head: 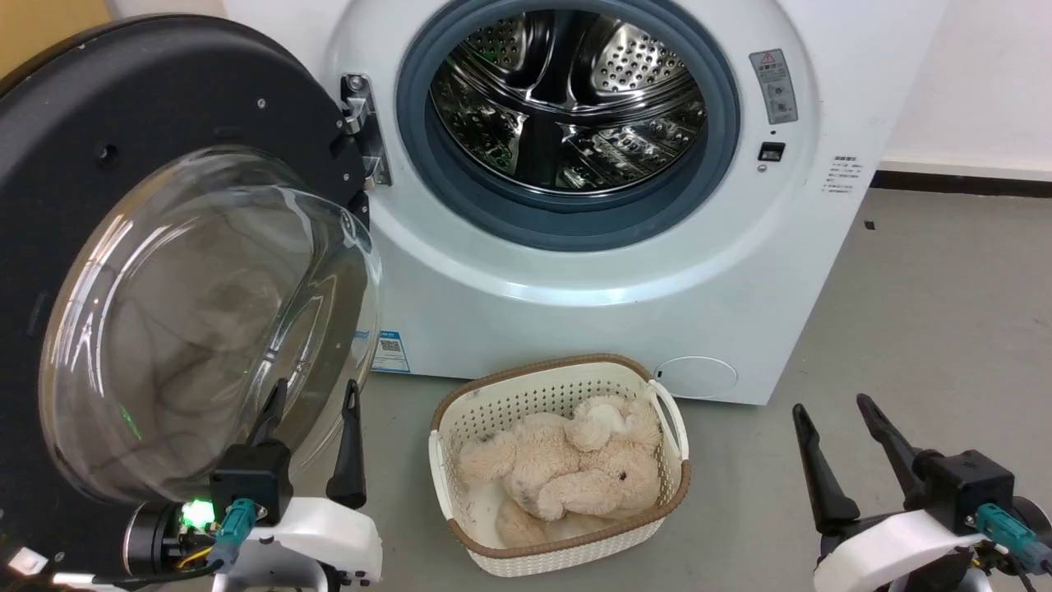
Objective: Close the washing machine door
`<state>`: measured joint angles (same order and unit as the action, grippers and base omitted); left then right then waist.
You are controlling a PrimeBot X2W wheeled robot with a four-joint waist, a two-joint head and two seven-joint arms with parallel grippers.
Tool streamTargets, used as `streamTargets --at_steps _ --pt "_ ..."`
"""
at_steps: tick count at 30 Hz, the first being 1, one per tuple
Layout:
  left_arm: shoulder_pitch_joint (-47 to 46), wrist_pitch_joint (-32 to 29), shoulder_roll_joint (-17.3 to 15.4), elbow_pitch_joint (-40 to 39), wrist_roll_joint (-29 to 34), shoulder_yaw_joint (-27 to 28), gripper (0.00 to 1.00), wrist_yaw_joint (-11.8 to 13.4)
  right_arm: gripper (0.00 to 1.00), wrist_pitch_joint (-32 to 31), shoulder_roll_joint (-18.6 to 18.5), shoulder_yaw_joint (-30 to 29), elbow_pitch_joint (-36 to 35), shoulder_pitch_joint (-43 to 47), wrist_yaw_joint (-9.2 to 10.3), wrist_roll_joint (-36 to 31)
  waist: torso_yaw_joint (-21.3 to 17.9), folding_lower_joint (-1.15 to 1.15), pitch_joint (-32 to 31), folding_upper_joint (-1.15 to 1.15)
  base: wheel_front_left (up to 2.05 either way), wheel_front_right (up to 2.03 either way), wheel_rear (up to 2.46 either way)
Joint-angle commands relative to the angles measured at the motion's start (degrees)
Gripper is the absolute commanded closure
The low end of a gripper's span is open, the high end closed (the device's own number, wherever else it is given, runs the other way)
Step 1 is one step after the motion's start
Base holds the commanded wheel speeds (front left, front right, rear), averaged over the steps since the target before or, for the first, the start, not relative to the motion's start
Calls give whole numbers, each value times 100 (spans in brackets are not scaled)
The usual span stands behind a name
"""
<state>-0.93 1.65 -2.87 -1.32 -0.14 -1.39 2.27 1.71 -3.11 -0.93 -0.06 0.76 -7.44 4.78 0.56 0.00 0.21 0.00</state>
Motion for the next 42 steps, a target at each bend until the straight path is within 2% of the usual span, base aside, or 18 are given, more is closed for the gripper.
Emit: streamTargets --at_steps 1,6,7,8,9,20,26,29,35,42 --pt "-76 67 -33 -95 37 -48 0 62 0 63 4 -26 -26 29 -1 104 31 0 2 0 0 0 0" --pt "-157 127 -85 -295 60 -135 0 137 0 122 5 -53 -27 36 -1 234 130 0 9 0 0 0 0" --pt "-178 139 -98 -341 61 -152 41 151 0 134 5 -58 -25 39 -1 260 155 0 10 0 0 0 0" --pt "-199 151 -111 -392 64 -168 64 166 0 146 5 -63 -24 40 -1 284 180 0 11 0 0 0 0" --pt "-219 163 -125 -441 67 -185 100 181 0 158 5 -69 -24 43 -1 310 208 0 13 0 0 0 0" --pt "-544 283 -336 -1008 67 -289 100 298 0 278 7 -127 9 69 -1 544 584 0 45 0 0 0 0" --pt "-768 355 -473 -1310 -177 26 100 342 0 350 8 -145 22 63 -2 649 829 0 81 0 0 0 0" --pt "-908 403 -609 -1488 -284 366 100 279 0 398 9 -181 39 61 -2 733 990 0 114 0 0 0 0" --pt "-1094 462 -638 -1587 -636 930 100 152 0 458 10 -217 67 67 -2 831 1180 0 173 0 0 0 0" --pt "-1475 546 -577 -1168 -1405 1900 100 -319 0 541 11 -271 117 53 -2 952 1407 0 280 0 0 0 0"
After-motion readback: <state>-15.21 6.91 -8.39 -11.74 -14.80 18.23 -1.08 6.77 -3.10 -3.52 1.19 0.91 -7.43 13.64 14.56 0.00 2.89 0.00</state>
